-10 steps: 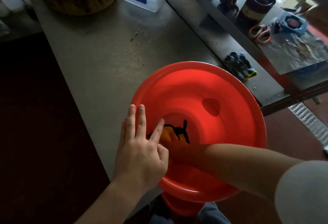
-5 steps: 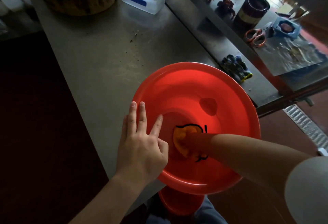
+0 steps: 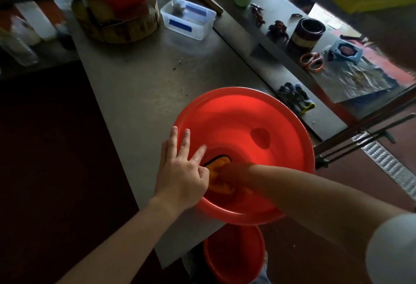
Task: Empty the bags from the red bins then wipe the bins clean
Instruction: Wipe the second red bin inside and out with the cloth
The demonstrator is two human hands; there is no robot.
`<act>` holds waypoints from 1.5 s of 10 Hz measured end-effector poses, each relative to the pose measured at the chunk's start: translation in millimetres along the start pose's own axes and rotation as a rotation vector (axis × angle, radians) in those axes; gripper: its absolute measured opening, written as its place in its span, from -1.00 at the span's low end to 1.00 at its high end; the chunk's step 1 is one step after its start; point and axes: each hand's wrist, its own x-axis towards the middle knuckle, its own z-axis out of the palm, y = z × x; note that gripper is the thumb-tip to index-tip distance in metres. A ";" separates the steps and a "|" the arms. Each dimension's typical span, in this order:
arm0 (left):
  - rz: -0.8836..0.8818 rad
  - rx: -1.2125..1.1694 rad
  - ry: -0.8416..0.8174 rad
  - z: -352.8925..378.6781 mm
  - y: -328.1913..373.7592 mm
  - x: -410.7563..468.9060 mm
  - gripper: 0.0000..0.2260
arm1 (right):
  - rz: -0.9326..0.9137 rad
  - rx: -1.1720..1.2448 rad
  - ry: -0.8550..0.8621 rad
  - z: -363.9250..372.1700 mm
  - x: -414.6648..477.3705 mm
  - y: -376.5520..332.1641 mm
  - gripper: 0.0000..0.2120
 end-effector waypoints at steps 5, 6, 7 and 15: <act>0.232 0.098 0.196 -9.3 117.0 -58.3 -0.63 | -0.356 -0.878 0.686 -70.1 -127.7 93.3 -0.40; 0.241 0.143 0.161 7.8 173.7 -76.5 -0.60 | -0.424 -0.931 0.856 -75.7 -180.5 116.6 -0.38; 0.203 0.157 0.117 20.3 204.2 -81.5 -0.58 | -0.365 -0.923 0.977 -71.5 -209.9 137.2 -0.30; 0.006 0.222 0.095 14.6 77.8 -126.4 -0.41 | -0.327 -0.867 0.939 58.2 -204.7 235.0 -0.15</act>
